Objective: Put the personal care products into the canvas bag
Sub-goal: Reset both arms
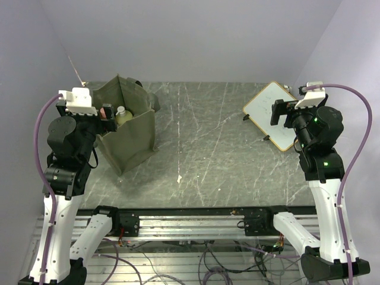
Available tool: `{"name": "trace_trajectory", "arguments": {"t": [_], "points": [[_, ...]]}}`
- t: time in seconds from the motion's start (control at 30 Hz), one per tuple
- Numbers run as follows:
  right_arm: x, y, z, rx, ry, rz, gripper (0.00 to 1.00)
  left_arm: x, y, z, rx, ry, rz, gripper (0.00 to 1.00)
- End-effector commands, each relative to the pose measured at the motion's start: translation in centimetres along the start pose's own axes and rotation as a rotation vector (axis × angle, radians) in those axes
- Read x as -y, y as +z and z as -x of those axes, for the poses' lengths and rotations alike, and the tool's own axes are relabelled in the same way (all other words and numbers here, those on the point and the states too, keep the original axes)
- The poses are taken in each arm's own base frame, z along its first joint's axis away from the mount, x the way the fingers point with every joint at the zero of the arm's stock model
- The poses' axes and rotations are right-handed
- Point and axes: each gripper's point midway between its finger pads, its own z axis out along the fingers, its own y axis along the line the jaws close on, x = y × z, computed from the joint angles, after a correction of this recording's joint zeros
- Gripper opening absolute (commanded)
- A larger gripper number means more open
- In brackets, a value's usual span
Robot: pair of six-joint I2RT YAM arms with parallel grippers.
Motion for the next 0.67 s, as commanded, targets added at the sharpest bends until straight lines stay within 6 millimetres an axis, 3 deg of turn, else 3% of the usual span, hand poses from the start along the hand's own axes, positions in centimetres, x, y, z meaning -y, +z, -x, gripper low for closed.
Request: {"name": "trace_trajectory", "arguments": {"t": [0.0, 0.63], "points": [[0.21, -0.05, 0.31, 0.015, 0.005, -0.006, 1.0, -0.6, -0.26, 1.38, 0.032, -0.011, 0.025, 0.99], [0.17, -0.01, 0.43, 0.013, -0.004, 0.0, 1.0, -0.79, -0.24, 1.32, 0.031, -0.008, 0.035, 0.99]]}}
